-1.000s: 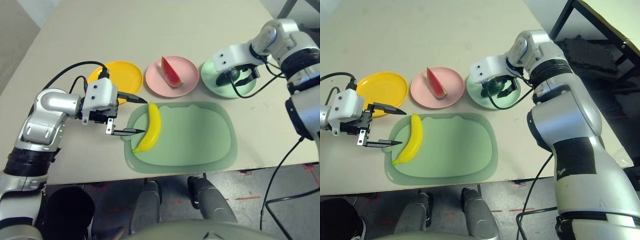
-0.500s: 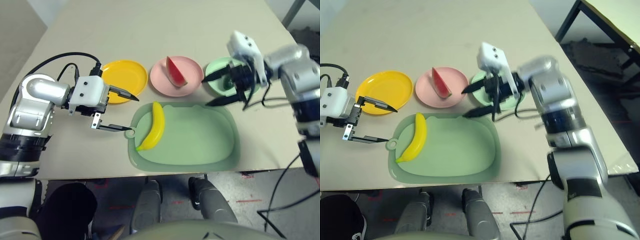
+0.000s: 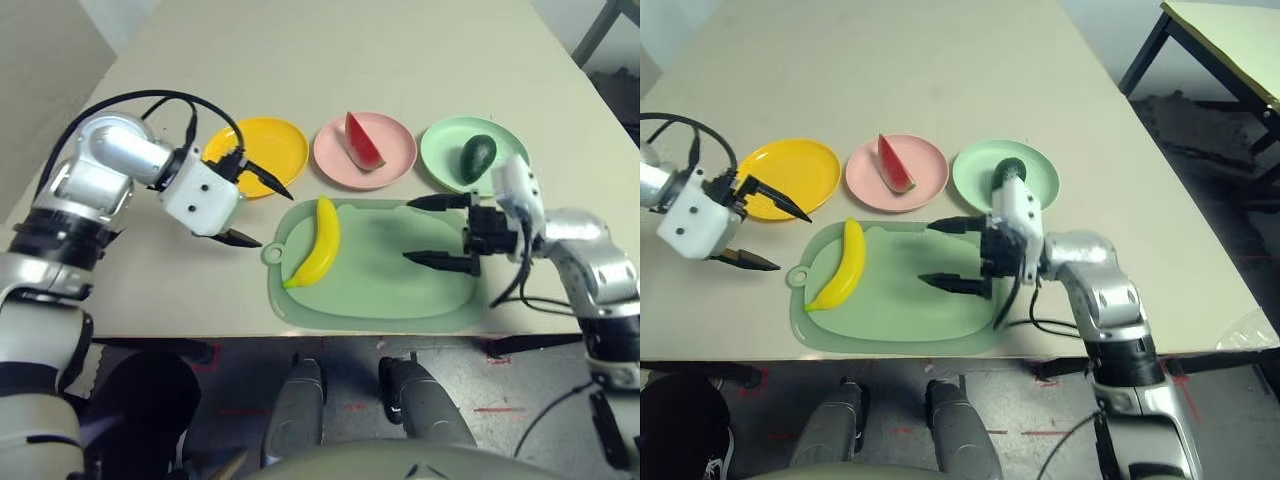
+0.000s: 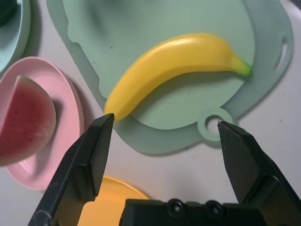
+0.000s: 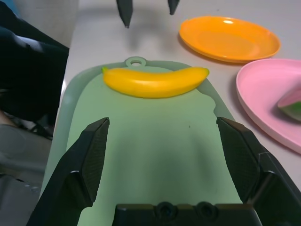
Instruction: Place the fruits into color-matched plates.
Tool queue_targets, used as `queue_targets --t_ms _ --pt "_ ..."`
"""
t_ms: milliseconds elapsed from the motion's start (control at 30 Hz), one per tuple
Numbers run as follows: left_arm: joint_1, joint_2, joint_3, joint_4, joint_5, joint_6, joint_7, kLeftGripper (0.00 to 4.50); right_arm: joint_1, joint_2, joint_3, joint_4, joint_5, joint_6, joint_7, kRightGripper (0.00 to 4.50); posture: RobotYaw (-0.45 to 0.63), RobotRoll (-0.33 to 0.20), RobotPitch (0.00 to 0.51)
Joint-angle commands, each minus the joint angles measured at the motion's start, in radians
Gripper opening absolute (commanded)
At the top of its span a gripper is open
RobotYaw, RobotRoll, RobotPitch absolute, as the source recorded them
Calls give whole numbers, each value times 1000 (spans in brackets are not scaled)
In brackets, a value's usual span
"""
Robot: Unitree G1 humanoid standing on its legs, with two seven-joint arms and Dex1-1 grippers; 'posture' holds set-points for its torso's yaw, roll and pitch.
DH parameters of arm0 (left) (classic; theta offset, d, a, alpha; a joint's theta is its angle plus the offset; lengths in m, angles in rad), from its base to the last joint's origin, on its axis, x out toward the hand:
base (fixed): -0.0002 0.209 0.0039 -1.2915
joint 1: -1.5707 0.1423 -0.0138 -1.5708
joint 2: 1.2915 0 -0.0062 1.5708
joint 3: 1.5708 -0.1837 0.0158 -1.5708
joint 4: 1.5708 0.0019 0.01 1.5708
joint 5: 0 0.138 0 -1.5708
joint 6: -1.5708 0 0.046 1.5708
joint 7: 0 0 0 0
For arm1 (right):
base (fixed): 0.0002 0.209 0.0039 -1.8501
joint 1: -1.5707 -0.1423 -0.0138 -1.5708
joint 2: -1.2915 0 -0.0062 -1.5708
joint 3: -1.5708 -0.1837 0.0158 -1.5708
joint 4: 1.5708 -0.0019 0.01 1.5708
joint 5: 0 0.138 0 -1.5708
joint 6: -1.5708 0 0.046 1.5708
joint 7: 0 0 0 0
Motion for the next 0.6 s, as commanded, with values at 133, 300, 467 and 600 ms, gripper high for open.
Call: queue_targets --t_ms 133,300,467,600 --pt "-79 -50 -107 75 3 -61 -11 4500 62 41 -16 64 33 -180 7 4449 59 0 238" --pt "-117 -57 -191 80 -24 -81 -11 4500 99 52 -5 57 36 -195 -17 4449 55 0 241" --pt "-164 -84 -277 132 -29 -145 -11 4500 117 54 0 41 33 -190 -49 4449 35 0 245" --pt "-201 -124 -324 168 -31 -170 -11 4500 139 43 6 17 29 -186 -61 4449 13 0 247"
